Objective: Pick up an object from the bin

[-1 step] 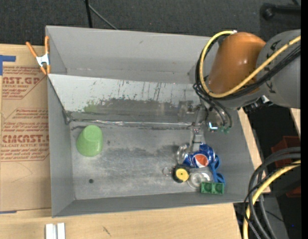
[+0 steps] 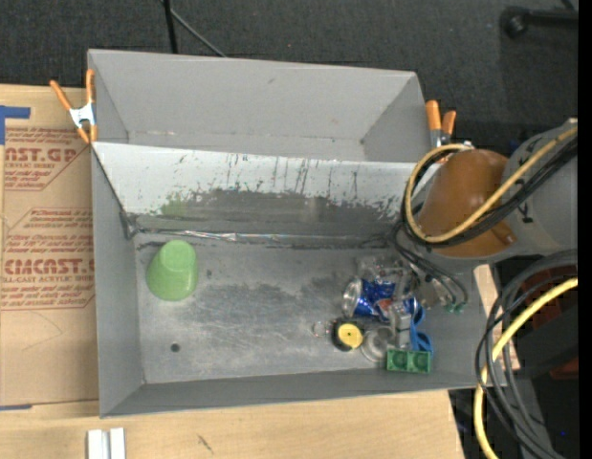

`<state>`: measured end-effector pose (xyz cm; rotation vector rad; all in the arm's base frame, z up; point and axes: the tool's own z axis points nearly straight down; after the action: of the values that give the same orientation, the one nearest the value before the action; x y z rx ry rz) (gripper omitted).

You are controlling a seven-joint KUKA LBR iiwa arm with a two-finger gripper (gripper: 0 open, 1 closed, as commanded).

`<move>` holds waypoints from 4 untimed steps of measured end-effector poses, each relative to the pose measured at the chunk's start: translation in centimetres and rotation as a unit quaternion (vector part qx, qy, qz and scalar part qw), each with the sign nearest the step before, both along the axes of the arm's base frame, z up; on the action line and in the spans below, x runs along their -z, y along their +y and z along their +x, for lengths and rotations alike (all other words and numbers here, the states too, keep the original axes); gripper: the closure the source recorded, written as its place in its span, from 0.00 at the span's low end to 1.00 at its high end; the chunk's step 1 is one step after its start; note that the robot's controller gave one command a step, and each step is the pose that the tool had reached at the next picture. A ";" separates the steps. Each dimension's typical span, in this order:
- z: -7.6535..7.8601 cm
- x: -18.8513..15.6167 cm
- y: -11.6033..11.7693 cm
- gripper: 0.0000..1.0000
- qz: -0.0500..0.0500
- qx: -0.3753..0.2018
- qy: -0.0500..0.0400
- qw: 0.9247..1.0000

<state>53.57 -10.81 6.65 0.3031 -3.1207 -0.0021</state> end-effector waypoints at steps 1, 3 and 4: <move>0.8 -3.4 -0.6 0.00 0.000 0.047 -0.005 0.999; 2.8 -0.1 -0.3 0.00 0.000 0.127 -0.003 0.992; 2.9 -0.1 -0.2 0.00 0.000 0.126 -0.003 0.992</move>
Offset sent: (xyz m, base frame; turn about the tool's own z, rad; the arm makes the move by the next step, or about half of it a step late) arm 0.0070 -0.0072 0.0335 0.0950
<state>56.44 -11.03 6.78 -0.0941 -3.1411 -0.0038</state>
